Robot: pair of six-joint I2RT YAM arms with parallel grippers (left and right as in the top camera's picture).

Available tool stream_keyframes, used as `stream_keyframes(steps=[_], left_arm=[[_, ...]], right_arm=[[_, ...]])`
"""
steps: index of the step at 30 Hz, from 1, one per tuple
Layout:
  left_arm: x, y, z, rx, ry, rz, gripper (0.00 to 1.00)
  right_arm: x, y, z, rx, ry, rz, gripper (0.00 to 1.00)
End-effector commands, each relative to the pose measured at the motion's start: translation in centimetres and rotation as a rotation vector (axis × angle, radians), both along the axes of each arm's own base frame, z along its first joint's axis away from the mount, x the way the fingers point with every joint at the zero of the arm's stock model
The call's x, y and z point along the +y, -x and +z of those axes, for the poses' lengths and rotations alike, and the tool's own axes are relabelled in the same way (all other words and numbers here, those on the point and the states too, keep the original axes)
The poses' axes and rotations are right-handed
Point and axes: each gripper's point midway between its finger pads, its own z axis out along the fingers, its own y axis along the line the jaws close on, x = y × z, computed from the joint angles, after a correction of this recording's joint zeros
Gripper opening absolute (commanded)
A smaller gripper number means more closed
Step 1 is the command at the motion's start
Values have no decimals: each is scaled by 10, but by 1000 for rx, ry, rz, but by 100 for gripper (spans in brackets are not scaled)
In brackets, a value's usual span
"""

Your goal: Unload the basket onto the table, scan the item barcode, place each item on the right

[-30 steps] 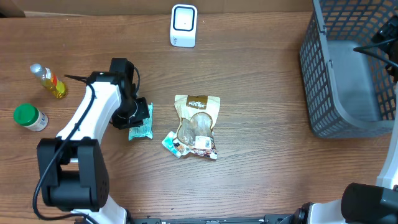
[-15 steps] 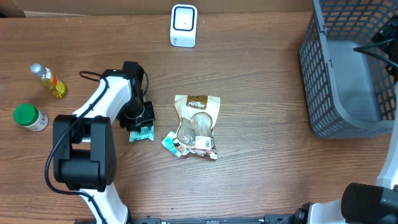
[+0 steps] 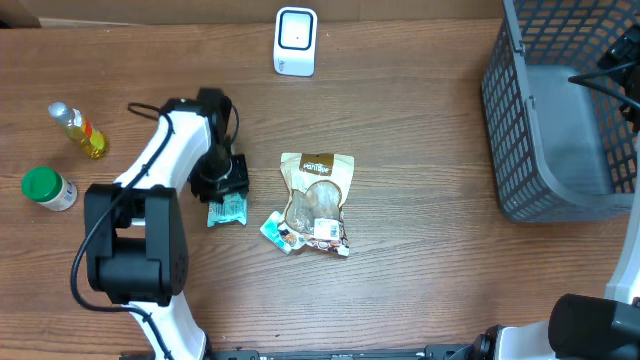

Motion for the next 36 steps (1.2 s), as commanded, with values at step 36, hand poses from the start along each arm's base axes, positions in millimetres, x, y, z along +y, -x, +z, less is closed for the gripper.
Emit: stream_keyframes(steps=[36], left_arm=[[19,-28,-22,-212,-121,-9,32]], right_arm=[[-2,1,4,-5,15,-7,100]])
